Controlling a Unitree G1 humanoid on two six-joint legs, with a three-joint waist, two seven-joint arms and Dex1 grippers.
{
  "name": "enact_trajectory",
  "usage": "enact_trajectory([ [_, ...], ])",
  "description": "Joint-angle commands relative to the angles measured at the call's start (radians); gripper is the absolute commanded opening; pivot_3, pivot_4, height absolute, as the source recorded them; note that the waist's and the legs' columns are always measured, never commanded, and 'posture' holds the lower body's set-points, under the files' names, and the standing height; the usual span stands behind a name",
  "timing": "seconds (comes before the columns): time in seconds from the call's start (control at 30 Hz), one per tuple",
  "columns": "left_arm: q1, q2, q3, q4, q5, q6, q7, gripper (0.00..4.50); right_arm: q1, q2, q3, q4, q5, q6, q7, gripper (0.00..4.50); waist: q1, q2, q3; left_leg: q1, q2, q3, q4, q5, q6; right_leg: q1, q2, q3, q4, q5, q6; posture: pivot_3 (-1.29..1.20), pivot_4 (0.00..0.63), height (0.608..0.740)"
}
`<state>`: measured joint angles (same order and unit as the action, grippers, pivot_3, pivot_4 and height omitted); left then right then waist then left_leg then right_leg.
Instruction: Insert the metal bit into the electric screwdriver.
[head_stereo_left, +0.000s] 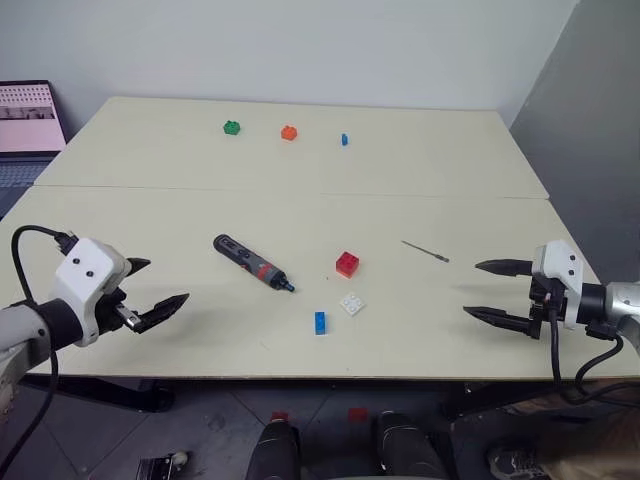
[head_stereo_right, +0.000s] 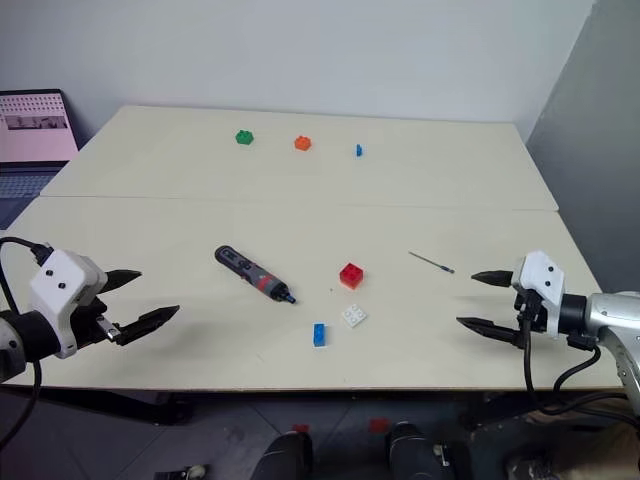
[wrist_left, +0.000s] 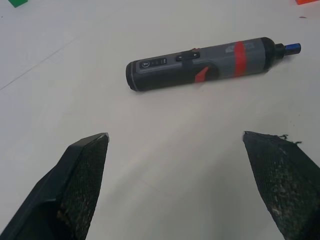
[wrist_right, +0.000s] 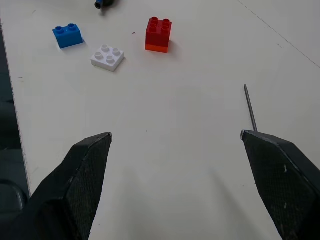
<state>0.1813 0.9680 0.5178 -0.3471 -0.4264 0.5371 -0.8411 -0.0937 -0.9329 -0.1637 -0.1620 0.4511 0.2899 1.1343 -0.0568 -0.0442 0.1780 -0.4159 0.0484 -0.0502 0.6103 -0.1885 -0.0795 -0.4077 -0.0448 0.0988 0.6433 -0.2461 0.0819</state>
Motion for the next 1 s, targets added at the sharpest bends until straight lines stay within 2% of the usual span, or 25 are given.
enact_trajectory([
  [0.03, -0.017, 0.000, 0.038, -0.015, -0.007, -0.006, -0.003, 4.49, -0.002, -0.005, -0.020, -0.015, -0.005, -0.021, 0.007, 4.33, 0.000, 0.000, 0.000, 0.000, 0.000, 0.000, 0.000, 0.000, 0.000, 0.000, 0.000, 0.000, 0.000, 0.000, 0.000, 0.00, 0.150, 0.740],
  [0.47, -0.009, 0.005, 0.056, -0.029, -0.028, -0.075, -0.081, 4.49, -0.036, 0.003, 0.016, -0.018, -0.015, -0.022, 0.009, 4.33, 0.000, 0.000, 0.000, 0.000, 0.000, 0.000, 0.000, 0.000, 0.000, 0.000, 0.000, 0.000, 0.000, 0.000, 0.000, 0.00, 0.150, 0.740],
  [0.77, -0.001, 0.049, 0.049, -0.092, -0.087, -0.020, -0.177, 4.49, -0.079, 0.000, 0.045, -0.052, -0.008, 0.003, 0.031, 4.33, 0.001, 0.001, 0.001, 0.000, 0.000, 0.000, 0.000, 0.000, 0.000, 0.000, 0.000, 0.000, 0.000, 0.000, 0.000, 0.00, 0.150, 0.740],
  [0.93, -0.044, 0.086, 0.029, -0.127, -0.127, 0.025, -0.204, 4.49, -0.172, 0.034, 0.117, -0.104, 0.012, 0.081, 0.011, 4.33, -0.001, 0.001, 0.001, 0.000, 0.000, 0.000, 0.000, 0.000, 0.000, -0.001, 0.000, 0.000, 0.001, 0.000, 0.000, 0.00, 0.150, 0.740],
  [1.0, -0.048, 0.104, 0.018, -0.127, -0.125, 0.032, -0.222, 4.49, -0.241, 0.080, 0.169, -0.117, -0.013, 0.116, -0.036, 4.33, -0.001, 0.001, 0.001, 0.000, 0.000, 0.000, 0.000, 0.000, 0.000, -0.001, 0.000, 0.000, 0.001, 0.000, 0.000, 0.00, 0.150, 0.740],
])
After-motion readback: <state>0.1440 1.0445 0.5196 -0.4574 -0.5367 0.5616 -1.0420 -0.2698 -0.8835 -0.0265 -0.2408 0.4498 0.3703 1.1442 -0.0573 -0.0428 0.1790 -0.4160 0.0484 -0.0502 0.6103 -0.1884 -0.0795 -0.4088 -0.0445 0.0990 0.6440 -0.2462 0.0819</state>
